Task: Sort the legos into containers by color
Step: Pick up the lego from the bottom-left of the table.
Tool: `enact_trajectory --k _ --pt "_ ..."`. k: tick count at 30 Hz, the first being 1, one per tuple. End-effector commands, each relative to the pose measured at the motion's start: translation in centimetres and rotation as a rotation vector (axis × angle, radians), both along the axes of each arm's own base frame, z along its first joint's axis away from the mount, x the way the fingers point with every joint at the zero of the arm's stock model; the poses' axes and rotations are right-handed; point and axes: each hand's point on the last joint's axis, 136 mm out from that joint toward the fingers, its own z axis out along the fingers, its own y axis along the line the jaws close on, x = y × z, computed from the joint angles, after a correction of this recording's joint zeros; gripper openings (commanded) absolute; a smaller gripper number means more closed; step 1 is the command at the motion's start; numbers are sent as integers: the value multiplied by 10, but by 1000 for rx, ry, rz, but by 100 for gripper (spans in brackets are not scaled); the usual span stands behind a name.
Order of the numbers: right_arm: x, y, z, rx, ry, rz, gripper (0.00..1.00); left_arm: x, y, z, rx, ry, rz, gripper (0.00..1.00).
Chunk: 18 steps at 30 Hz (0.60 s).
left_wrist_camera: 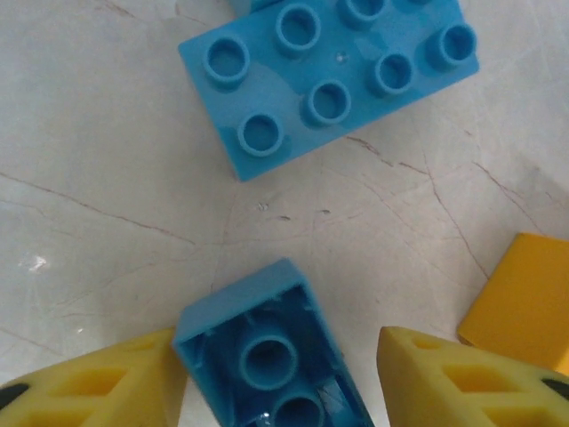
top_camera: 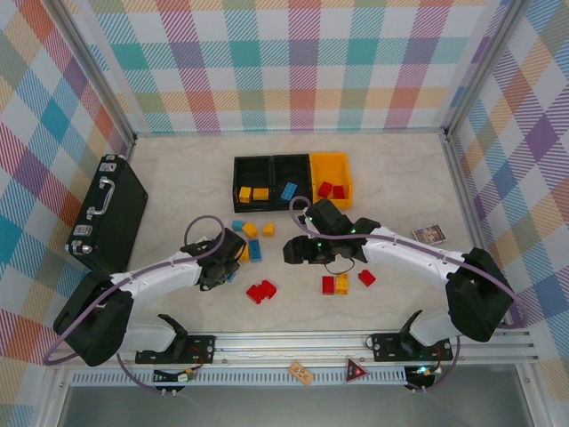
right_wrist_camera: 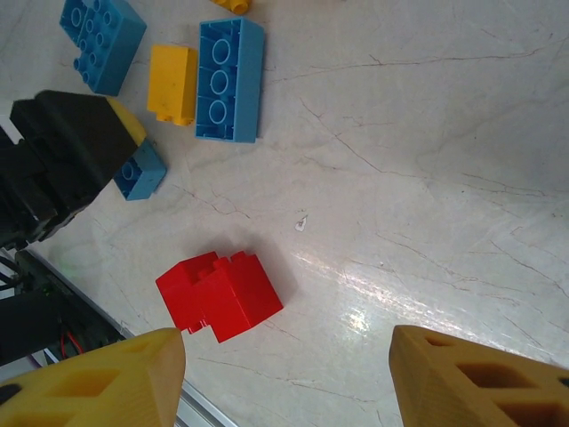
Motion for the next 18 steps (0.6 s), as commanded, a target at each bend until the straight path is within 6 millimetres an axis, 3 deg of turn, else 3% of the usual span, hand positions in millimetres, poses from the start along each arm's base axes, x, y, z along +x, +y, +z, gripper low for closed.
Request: enact_trajectory --k 1,4,11,18 --pt "-2 3 4 21 -3 2 62 1 0 -2 -5 4 -10 45" --pt "-2 2 2 11 1 1 62 1 -3 8 -18 -6 -33 35" --pt "1 -7 6 -14 -25 -24 62 11 -9 56 -29 -85 -118 34" --pt "12 -26 16 -17 -60 -97 62 43 -44 96 -60 -130 -255 34"
